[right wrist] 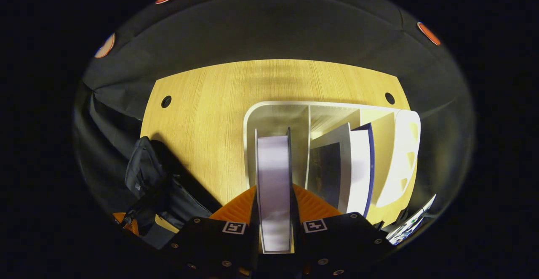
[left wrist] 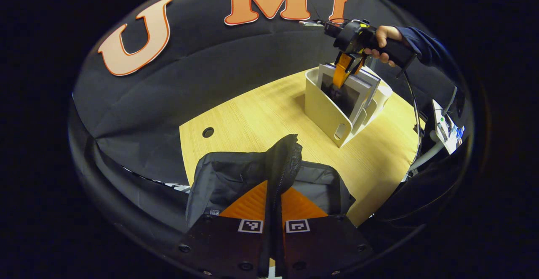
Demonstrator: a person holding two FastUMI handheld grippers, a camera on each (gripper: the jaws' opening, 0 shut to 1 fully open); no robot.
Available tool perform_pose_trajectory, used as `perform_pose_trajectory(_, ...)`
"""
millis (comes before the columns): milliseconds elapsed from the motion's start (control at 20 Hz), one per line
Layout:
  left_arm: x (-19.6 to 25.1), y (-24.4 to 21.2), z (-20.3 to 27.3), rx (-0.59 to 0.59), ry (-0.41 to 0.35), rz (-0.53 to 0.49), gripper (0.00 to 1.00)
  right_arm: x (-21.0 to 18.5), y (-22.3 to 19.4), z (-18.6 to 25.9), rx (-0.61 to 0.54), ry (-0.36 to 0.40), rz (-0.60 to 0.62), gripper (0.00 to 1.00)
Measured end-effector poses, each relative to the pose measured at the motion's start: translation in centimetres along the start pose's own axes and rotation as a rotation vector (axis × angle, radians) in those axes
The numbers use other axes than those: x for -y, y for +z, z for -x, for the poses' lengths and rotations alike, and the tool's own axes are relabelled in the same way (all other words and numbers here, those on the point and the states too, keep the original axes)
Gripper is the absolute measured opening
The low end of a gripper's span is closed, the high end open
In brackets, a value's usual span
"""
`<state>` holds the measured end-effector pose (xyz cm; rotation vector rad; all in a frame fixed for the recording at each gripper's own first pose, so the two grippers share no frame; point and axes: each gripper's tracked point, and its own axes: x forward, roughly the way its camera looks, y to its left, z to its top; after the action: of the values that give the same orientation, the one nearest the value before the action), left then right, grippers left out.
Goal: Open the schoolbag, grab two books from the bookshelf and put them into the schoolbag.
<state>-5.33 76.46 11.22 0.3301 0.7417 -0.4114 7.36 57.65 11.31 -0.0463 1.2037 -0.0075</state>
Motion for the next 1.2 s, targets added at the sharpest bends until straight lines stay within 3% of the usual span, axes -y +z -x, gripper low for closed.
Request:
perform_pose_trajectory(50, 0.0, -0.1, 0.0, -0.001, -0.002, 0.004, 0.06, -0.1, 0.0, 0.9, 0.005, 0.021, -0.005, 0.34)
perform_pose_trajectory(100, 0.1, -0.1, 0.0, -0.001, -0.006, 0.005, 0.06, -0.2, -0.1, 1.9, 0.010, 0.044, -0.011, 0.41)
perform_pose_trajectory(150, 0.2, -0.1, 0.0, -0.002, -0.009, 0.009, 0.06, -0.2, 0.0, 3.2, 0.024, 0.064, -0.019, 0.33)
perform_pose_trajectory(800, 0.2, 1.7, 0.3, 0.004, -0.008, -0.006, 0.06, 2.2, -4.0, 17.6, 0.276, 0.255, -0.058, 0.30)
perform_pose_trajectory(1000, 0.4, 2.4, 0.2, 0.006, -0.011, 0.014, 0.05, 0.7, -6.1, 19.7, 0.341, 0.366, -0.087, 0.29)
perform_pose_trajectory(1200, 0.9, 2.8, 0.1, 0.010, -0.021, 0.037, 0.04, -2.0, -9.2, 17.6, 0.327, 0.486, -0.122, 0.29)
